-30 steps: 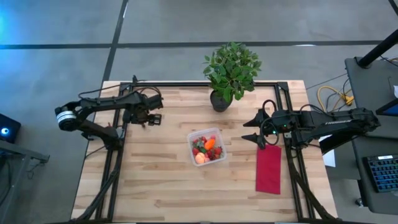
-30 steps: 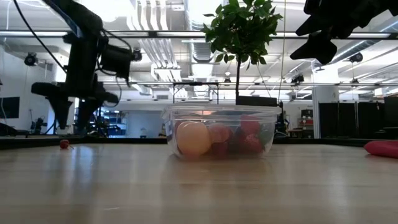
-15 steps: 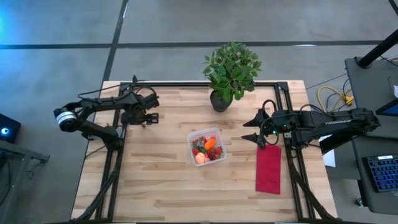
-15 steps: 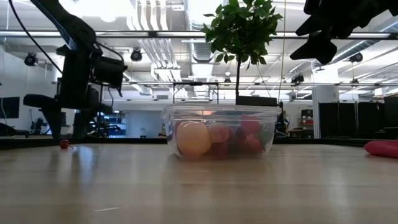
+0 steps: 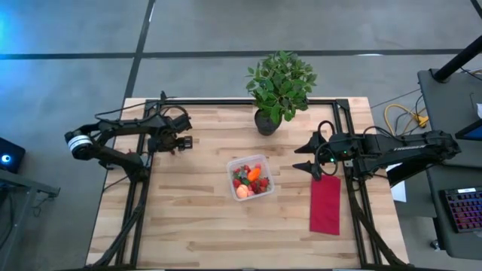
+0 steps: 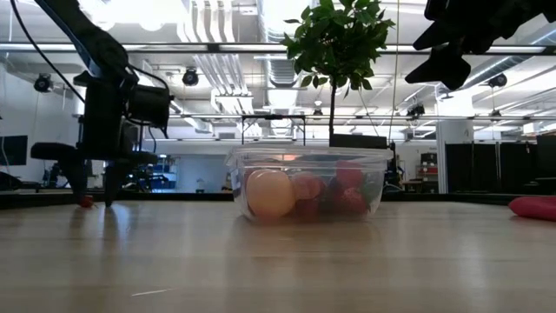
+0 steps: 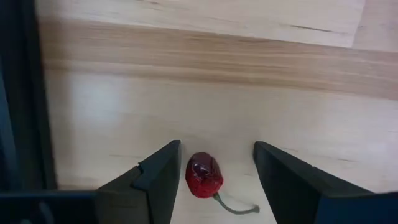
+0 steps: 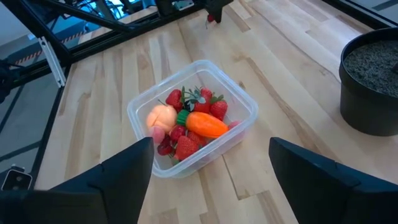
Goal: Pick and placing Produce into tupperware
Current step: Put the red cherry into the transparent bin
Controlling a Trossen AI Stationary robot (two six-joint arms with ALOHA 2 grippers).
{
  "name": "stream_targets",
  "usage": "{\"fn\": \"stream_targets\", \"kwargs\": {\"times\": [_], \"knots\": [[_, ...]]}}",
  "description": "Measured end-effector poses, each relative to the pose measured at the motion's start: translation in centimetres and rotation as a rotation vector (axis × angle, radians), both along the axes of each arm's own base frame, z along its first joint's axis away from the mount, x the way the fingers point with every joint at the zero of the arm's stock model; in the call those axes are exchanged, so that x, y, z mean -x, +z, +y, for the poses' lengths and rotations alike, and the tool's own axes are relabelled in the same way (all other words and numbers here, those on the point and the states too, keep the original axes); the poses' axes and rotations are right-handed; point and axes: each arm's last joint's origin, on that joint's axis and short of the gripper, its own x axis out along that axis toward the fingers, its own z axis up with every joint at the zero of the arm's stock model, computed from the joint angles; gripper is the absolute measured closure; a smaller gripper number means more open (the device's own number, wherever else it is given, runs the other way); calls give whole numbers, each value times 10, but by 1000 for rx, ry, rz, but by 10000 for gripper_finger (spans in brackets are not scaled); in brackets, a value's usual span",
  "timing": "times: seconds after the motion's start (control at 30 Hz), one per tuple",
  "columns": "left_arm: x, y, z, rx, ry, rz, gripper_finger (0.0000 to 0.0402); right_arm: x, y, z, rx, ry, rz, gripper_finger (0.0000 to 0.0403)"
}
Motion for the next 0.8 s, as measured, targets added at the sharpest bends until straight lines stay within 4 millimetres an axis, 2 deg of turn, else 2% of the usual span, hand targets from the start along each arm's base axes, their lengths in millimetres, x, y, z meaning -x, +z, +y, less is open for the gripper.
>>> {"fn": "stream_targets", "kwargs": {"times": [0.23,0.53,0.8], "knots": [[1,-2,-1,10,1,-8,214,0,0,0,0,0,0,99],[1,-2,-2,32,-2,-27,268,0,0,0,0,0,0,92],[4,2,-7,80,-17,-61,272,0,0,0,0,0,0,97]]}}
